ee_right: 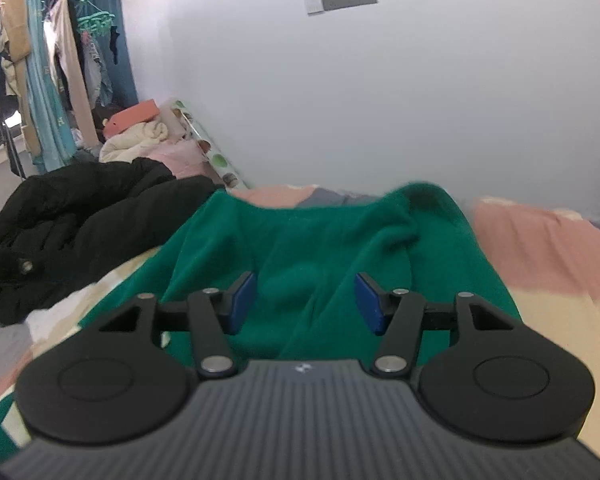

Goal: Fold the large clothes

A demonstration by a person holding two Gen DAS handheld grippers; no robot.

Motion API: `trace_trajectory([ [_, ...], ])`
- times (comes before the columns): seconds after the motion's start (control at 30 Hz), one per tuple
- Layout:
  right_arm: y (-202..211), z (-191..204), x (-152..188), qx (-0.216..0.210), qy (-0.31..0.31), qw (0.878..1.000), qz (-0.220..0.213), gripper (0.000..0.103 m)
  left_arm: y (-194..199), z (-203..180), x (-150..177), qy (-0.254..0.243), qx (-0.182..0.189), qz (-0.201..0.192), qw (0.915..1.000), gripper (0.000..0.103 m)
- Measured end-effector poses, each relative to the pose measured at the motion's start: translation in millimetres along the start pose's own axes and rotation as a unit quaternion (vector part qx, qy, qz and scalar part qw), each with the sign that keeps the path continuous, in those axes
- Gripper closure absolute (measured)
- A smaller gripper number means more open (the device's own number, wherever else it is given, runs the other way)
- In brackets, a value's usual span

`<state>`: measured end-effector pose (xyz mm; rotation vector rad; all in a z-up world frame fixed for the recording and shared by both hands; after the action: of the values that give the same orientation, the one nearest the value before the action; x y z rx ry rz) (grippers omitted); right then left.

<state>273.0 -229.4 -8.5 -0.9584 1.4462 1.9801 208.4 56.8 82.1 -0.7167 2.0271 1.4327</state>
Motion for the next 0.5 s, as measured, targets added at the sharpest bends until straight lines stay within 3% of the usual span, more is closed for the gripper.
trace_trajectory([
  [0.23,25.1,12.1,52.6,0.006,-0.013,1.0,-0.007,0.037,25.5,9.3,53.2,-0.003,-0.006,0.004,1.0,0.04],
  [0.37,14.3,11.9,83.3,-0.008,-0.035,0.999,0.013,0.037,23.2,10.0,73.9,-0.014,0.003,0.008,0.9999,0.04],
  [0.5,0.2,23.1,86.8,-0.005,-0.029,0.999,0.03,0.037,18.0,15.8,78.0,-0.01,0.017,0.025,0.9995,0.04],
])
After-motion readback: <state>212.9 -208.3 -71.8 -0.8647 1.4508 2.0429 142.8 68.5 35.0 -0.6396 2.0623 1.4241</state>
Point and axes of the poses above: each gripper's, at about its wrist camera, not at the fingertips, and y roughly against the way its jaws point, z to its left, x to its underside, the point moved 1 cm from there along -y, roughly the way its jaws point, and after that the axes turned 11 degrees about z, right-handed, at the moved point
